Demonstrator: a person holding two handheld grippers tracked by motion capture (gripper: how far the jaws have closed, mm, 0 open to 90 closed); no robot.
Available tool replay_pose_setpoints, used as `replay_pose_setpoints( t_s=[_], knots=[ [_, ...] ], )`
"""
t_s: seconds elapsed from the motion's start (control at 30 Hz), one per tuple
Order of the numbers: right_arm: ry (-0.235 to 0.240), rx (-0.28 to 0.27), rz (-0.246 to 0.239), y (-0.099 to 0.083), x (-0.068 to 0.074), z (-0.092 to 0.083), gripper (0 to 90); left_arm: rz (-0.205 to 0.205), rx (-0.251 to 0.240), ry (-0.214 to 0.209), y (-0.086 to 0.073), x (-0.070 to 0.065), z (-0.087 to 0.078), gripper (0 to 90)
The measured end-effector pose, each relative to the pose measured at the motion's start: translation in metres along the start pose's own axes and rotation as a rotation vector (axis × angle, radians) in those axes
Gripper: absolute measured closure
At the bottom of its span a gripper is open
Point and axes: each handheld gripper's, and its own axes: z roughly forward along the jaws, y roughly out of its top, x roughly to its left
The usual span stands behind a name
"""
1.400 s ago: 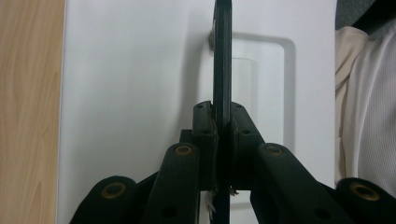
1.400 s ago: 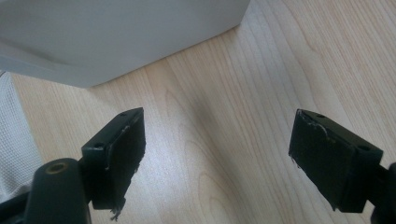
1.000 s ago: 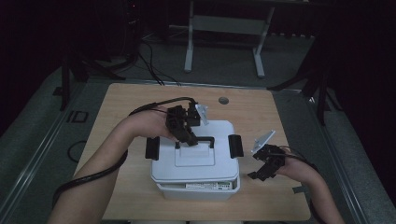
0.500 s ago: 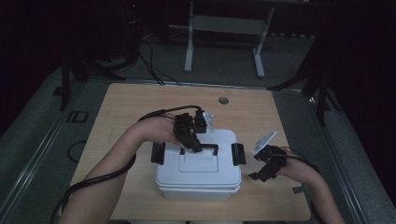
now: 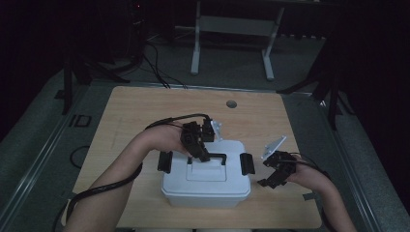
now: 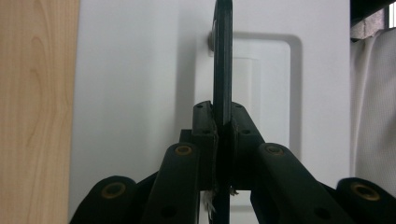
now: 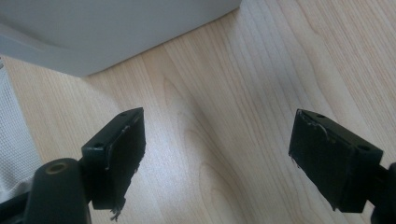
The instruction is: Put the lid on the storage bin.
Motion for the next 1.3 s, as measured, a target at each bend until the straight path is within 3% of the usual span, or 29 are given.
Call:
replay_pose_setpoints(
  t_s=[0.3,0.37,0.43,0.5,0.63,0.8,0.9,0.97,1.03,1.3],
  knots=[
    [0.007,0.009,-0.009,0.003,0.002,0.003,18.1,-0.001,0.011,0.010,-0.001,0.000,0.005,83.9],
    [0.009,0.010,-0.012,0.004,0.003,0.004,18.1,-0.001,0.015,0.034,-0.001,0.000,0.004,82.9],
    [0.009,0.010,-0.013,0.004,0.003,0.004,18.1,-0.016,0.017,0.041,-0.003,0.002,0.002,74.7],
    [0.007,0.010,-0.012,0.004,0.004,0.003,18.1,-0.018,0.007,0.071,-0.006,0.002,0.001,58.2],
    [0.007,0.008,-0.015,0.004,0.004,0.002,18.1,-0.060,-0.005,0.089,-0.012,0.006,-0.001,35.6],
    [0.005,0.008,-0.015,0.004,0.004,0.001,18.1,-0.059,-0.031,0.111,-0.022,0.006,-0.001,16.2],
    [0.004,0.007,-0.017,0.004,0.005,-0.001,18.1,-0.050,-0.034,0.116,-0.028,0.007,0.001,13.8],
    [0.003,0.007,-0.015,0.005,0.005,-0.001,18.1,-0.038,-0.054,0.159,-0.033,0.006,0.001,9.6],
    [0.001,0.003,-0.017,0.005,0.006,-0.002,18.1,-0.042,-0.060,0.171,-0.036,0.006,0.000,9.3],
    [0.000,0.004,-0.019,0.004,0.006,-0.001,18.1,-0.086,-0.130,0.165,-0.061,0.005,-0.007,9.3]
  ],
)
